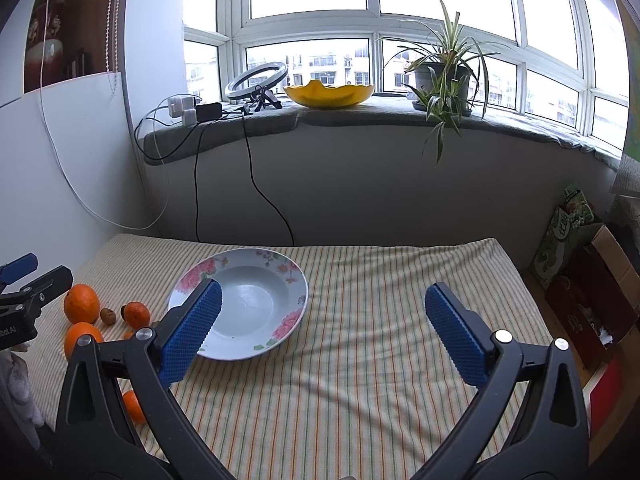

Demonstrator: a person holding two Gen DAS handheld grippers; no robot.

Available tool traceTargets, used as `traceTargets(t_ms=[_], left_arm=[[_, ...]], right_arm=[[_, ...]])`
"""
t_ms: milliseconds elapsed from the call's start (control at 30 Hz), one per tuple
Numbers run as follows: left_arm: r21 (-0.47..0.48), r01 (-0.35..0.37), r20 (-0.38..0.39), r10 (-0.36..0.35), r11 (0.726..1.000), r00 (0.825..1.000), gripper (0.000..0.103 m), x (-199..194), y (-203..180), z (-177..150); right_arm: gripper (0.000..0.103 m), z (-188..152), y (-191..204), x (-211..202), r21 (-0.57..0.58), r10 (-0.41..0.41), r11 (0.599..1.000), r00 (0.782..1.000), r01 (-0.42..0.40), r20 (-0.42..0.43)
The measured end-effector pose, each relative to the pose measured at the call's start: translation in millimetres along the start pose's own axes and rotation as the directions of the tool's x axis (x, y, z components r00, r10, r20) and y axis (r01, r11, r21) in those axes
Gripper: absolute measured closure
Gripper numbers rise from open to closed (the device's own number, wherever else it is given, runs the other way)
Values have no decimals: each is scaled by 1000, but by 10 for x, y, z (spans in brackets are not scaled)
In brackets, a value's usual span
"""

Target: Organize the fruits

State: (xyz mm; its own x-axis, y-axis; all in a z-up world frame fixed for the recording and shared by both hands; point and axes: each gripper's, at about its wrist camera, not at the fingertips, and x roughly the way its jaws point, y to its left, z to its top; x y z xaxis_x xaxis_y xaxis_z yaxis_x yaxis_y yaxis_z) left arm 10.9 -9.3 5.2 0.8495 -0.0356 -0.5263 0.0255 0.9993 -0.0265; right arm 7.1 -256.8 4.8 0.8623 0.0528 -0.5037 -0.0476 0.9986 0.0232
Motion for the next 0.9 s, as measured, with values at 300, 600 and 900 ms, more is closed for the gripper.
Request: traceTargets(t_ms=[300,600,900], left_arm=[[-26,-18,-21,17,999,1000,1,61,94,-13],[-33,-30,-31,29,999,999,1,60,123,-19],[-38,-31,-35,29,999,999,1,66,161,-30]], right_arm=[[0,3,72,47,-18,14,1000,1000,-14,-2],[0,19,13,121,32,60,998,998,-60,-17],[0,29,61,150,22,121,993,991,-120,-55]])
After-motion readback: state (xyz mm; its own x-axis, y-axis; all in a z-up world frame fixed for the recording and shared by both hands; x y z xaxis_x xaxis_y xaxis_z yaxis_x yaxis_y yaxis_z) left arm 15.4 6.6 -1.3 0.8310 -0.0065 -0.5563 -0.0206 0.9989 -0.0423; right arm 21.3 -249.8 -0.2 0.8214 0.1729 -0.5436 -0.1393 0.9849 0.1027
